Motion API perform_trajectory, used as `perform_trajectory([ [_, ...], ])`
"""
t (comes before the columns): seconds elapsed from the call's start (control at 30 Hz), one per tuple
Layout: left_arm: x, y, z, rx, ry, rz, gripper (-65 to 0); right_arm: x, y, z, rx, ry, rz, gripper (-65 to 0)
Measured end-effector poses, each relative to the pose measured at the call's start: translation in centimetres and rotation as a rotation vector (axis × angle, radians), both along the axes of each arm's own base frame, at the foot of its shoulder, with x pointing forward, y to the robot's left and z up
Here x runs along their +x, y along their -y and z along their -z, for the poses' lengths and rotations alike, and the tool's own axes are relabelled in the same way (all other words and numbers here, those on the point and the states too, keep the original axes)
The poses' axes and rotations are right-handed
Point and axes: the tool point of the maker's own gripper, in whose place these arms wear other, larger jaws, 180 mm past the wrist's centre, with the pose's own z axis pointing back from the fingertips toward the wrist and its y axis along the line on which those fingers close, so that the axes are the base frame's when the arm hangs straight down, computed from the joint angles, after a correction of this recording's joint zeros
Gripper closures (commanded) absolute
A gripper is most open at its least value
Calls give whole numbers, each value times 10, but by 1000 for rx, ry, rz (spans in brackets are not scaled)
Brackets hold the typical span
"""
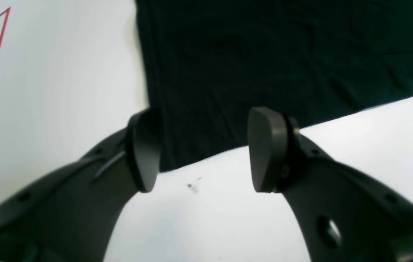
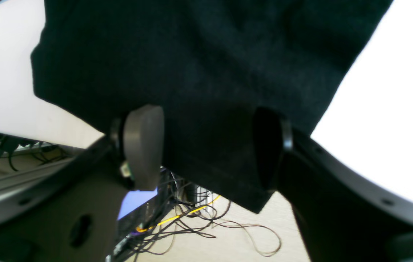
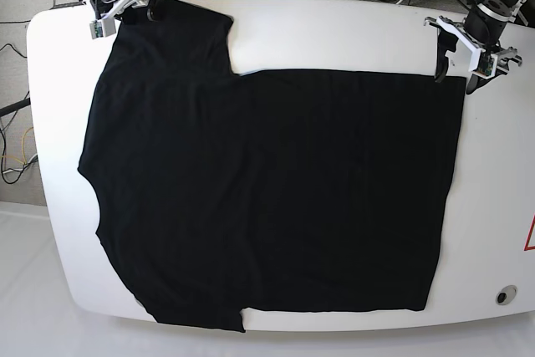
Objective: Fold the T-shirt properly
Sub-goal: 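Lift the gripped shoulder edges slightly with both grippers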
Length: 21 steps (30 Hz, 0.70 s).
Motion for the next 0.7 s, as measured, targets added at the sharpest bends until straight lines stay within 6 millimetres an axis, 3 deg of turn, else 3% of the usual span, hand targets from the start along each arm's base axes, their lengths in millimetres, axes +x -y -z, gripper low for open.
perform_trajectory([
  [0.7, -3, -1, 3, -13, -18, -1, -349, -2, 1, 0, -27, -3, -24, -377],
])
